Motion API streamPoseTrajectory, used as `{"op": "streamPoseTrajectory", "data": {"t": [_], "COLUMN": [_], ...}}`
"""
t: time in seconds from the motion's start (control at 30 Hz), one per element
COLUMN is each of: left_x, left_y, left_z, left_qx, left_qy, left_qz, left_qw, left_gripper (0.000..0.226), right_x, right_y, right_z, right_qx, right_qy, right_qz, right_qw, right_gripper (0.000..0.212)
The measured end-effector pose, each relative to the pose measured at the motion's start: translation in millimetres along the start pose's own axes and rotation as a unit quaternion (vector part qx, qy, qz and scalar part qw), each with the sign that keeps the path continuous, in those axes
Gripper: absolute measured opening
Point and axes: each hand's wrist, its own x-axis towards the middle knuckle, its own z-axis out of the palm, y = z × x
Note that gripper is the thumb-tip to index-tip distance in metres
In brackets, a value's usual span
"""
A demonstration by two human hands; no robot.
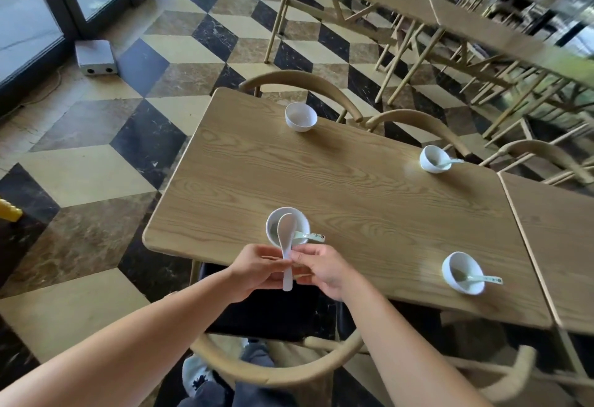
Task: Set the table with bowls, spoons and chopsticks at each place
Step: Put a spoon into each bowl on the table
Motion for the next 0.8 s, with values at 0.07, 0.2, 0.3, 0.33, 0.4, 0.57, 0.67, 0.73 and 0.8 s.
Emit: {"op": "streamPoseTrajectory", "data": {"t": [0.07, 0.2, 0.3, 0.33, 0.4, 0.57, 0.67, 0.73, 0.8], "left_x": [6.1, 25.3, 39.5, 45.0, 58.1, 107.9, 147.9, 173.5, 198.4], "left_y": [1.5, 8.2, 23.6, 29.7, 42.4, 79.5, 95.1, 97.1, 94.0], "left_z": [2.0, 6.5, 6.4, 3.9, -6.2, -45.6, -65.5, -74.3, -79.8], "left_qx": [0.037, 0.216, 0.383, 0.435, 0.554, 0.666, 0.730, 0.744, 0.745], "left_qy": [-0.001, 0.020, 0.019, 0.030, 0.090, 0.228, 0.261, 0.264, 0.261], "left_qz": [0.005, 0.027, 0.064, 0.084, 0.140, 0.229, 0.146, 0.085, 0.052], "left_qw": [0.999, 0.976, 0.921, 0.896, 0.816, 0.672, 0.614, 0.608, 0.611], "left_gripper": [0.020, 0.008, 0.023, 0.032, 0.041, 0.030, 0.038, 0.053, 0.068], "right_x": [1.4, 11.3, 23.2, 28.6, 41.8, 89.5, 126.6, 152.5, 179.9], "right_y": [-3.9, -12.4, -26.7, -33.9, -51.9, -107.9, -142.2, -160.9, -179.7], "right_z": [0.8, -7.3, -19.5, -25.9, -41.4, -90.3, -118.5, -134.9, -149.4], "right_qx": [0.010, 0.021, 0.028, 0.030, 0.025, -0.070, -0.135, -0.174, -0.216], "right_qy": [0.008, 0.033, 0.043, 0.051, 0.066, 0.080, 0.092, 0.099, 0.100], "right_qz": [0.003, 0.021, 0.020, 0.017, 0.009, -0.026, -0.041, -0.051, -0.070], "right_qw": [1.000, 0.999, 0.998, 0.998, 0.997, 0.994, 0.986, 0.978, 0.969], "right_gripper": [0.009, 0.010, 0.011, 0.014, 0.017, 0.012, 0.010, 0.011, 0.016]}}
